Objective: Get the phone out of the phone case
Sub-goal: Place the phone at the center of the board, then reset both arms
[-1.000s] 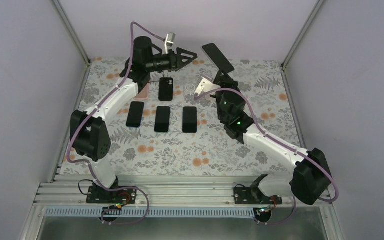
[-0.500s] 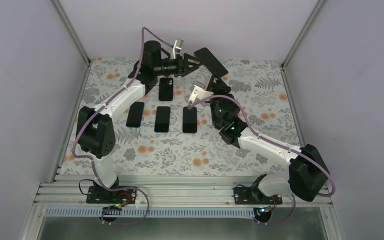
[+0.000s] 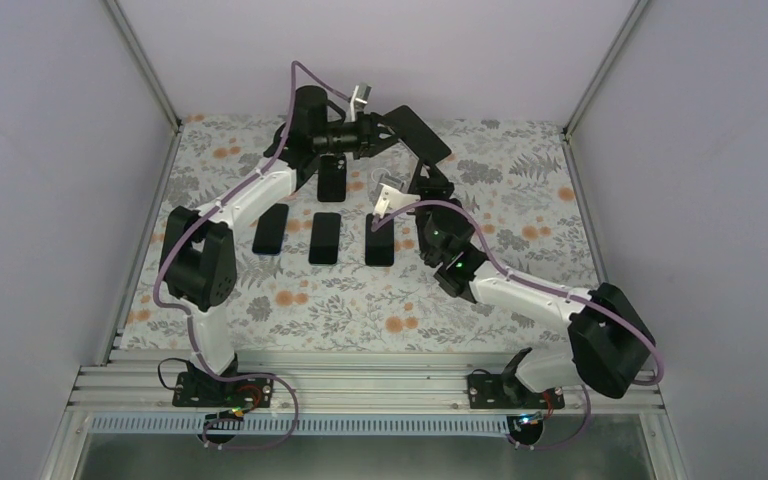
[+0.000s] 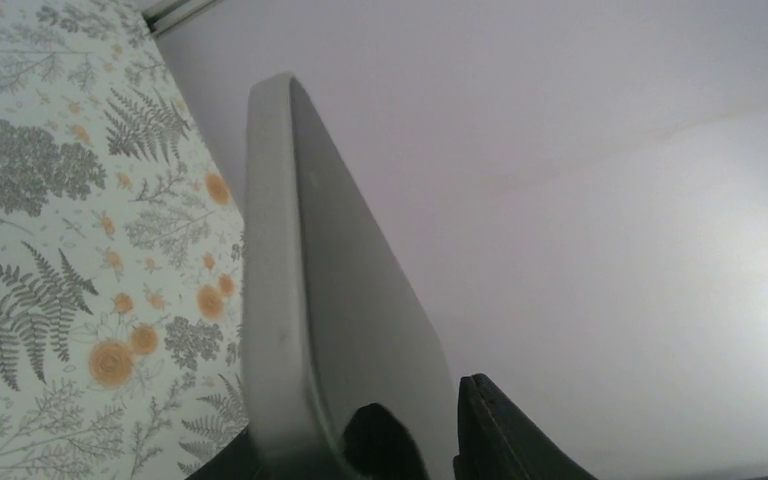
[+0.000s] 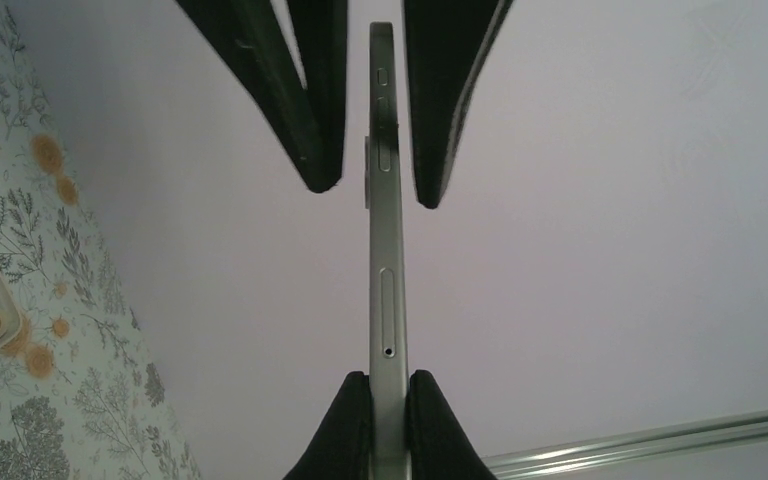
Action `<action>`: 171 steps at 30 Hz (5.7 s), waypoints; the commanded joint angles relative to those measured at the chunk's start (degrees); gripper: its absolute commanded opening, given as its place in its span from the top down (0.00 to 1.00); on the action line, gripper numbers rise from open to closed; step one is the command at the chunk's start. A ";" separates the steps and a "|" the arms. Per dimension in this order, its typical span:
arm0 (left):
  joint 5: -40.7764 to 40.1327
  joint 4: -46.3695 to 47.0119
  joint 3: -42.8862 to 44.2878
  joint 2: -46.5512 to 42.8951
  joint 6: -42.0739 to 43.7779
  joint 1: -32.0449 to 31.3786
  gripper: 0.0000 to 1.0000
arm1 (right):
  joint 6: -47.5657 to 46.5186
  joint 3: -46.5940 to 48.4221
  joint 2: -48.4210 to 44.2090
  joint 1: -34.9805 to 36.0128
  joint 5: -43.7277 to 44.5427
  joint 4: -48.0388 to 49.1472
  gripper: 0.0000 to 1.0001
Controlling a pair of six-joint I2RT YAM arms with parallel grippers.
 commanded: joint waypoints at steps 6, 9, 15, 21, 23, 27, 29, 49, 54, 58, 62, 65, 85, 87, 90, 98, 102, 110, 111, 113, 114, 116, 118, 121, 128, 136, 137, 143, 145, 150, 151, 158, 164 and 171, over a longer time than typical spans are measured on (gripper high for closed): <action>2.36 9.27 -1.59 0.58 -8.02 -0.06 0.84 | -6.97 -2.74 1.16 1.70 0.99 15.71 0.96; 2.30 8.54 -1.82 0.34 -6.99 0.18 0.96 | -5.11 -2.28 0.61 1.76 1.23 13.37 0.95; 2.31 8.52 -3.28 0.12 -5.62 1.57 0.98 | 4.41 0.12 -0.93 1.67 1.51 0.29 0.45; 2.20 8.48 -4.98 1.85 -2.98 1.83 0.98 | 21.11 5.76 -3.35 0.87 -1.86 -27.32 0.11; 2.45 8.37 -4.57 3.10 -1.76 1.90 0.98 | 26.41 6.97 -4.17 0.49 -5.11 -36.39 0.01; 3.21 5.98 -2.36 5.91 1.96 1.84 0.98 | 34.38 7.91 -6.38 -0.34 -13.10 -48.65 0.01; 3.23 3.40 -1.28 6.85 4.48 1.83 0.98 | 37.97 9.05 -7.82 -1.72 -18.81 -55.00 0.01; 6.00 -24.32 -0.70 15.57 29.88 -5.47 0.97 | 60.93 16.74 -12.52 -26.90 -58.28 -68.00 0.01; 5.52 -26.75 2.16 18.32 31.04 -6.49 0.96 | 58.82 13.31 -13.08 -29.44 -59.46 -71.76 0.01; 5.79 -28.10 4.94 21.27 31.44 -6.94 0.96 | 53.32 9.39 -12.63 -32.15 -64.22 -77.17 0.01; 5.71 -28.90 7.62 23.39 31.51 -7.39 0.96 | 47.19 4.95 -11.53 -35.75 -67.80 -79.70 0.01; 5.56 -29.30 9.36 24.82 31.39 -7.89 0.94 | 40.74 1.89 -8.58 -39.04 -70.37 -79.50 0.01; 4.01 -31.78 13.12 29.28 30.70 -8.19 0.87 | 20.00 4.33 15.35 -41.28 -68.11 -72.00 0.04; 4.11 -31.67 13.46 29.76 30.40 -8.19 0.87 | 19.16 4.87 16.14 -41.21 -68.70 -71.48 0.04; 4.20 -31.45 13.47 30.34 29.53 -8.32 0.86 | 19.30 6.57 19.00 -41.12 -69.01 -71.33 0.05; 2.61 -32.27 14.45 31.79 28.73 -8.45 0.84 | 19.68 6.81 20.69 -38.93 -69.69 -69.42 0.14; 1.60 -32.65 14.76 32.12 28.70 -8.45 0.81 | 19.34 6.75 21.51 -38.20 -70.12 -69.30 0.18; -1.17 -34.04 15.28 32.27 28.90 -8.45 0.75 | 19.74 7.19 23.44 -36.42 -69.50 -68.94 0.20; -1.60 -34.33 15.29 32.27 28.91 -8.45 0.73 | 19.77 7.19 23.52 -36.42 -69.37 -68.87 0.20; -2.70 -34.86 15.11 32.02 28.98 -8.45 0.68 | 19.78 7.20 23.58 -36.47 -69.09 -68.85 0.20; -3.16 -35.10 15.01 31.94 28.96 -8.45 0.66 | 19.83 7.16 23.49 -36.46 -68.99 -68.97 0.20; -3.92 -35.39 14.93 31.68 28.96 -8.45 0.61 | 19.79 7.04 23.40 -36.49 -68.73 -69.02 0.20; -4.33 -35.54 14.89 31.53 28.84 -8.45 0.58 | 19.82 6.87 23.24 -36.51 -68.55 -68.90 0.20; -4.57 -35.23 14.48 31.14 28.66 -8.50 0.52 | 19.99 6.91 23.09 -36.49 -68.45 -68.87 0.20; -4.67 -34.82 14.08 31.60 28.27 -9.13 0.46 | 20.61 6.97 23.16 -36.54 -68.23 -68.34 0.20; -7.23 -34.84 12.54 30.19 27.94 -9.16 0.45 | 21.01 7.82 23.74 -36.54 -67.77 -68.37 0.20; -7.95 -34.80 12.18 29.79 27.70 -9.18 0.45 | 21.09 7.95 23.76 -36.55 -67.74 -68.45 0.20; -11.17 -34.26 9.31 27.17 27.10 -9.16 0.40 | 21.65 8.51 23.97 -36.50 -68.31 -68.60 0.19; -11.83 -34.47 9.23 26.65 27.36 -9.16 0.37 | 21.73 8.60 23.99 -36.55 -68.35 -68.61 0.19; -12.55 -34.57 9.38 25.44 27.70 -9.16 0.33 | 21.83 8.62 23.65 -36.55 -68.64 -68.75 0.18; -12.68 -34.58 9.36 25.18 27.73 -9.16 0.33 | 21.79 8.65 23.55 -36.50 -68.66 -68.77 0.18; -15.43 -36.24 10.62 21.04 30.53 -8.86 0.32 | 23.15 10.17 20.65 -36.75 -71.59 -71.06 0.16; -19.35 -39.25 13.70 17.04 36.23 -7.06 0.31 | 26.73 14.83 14.36 -37.24 -76.93 -75.03 0.15; -23.26 -42.77 16.64 9.65 46.93 -5.02 0.31 | 33.98 23.65 9.35 -37.40 -83.11 -77.94 0.12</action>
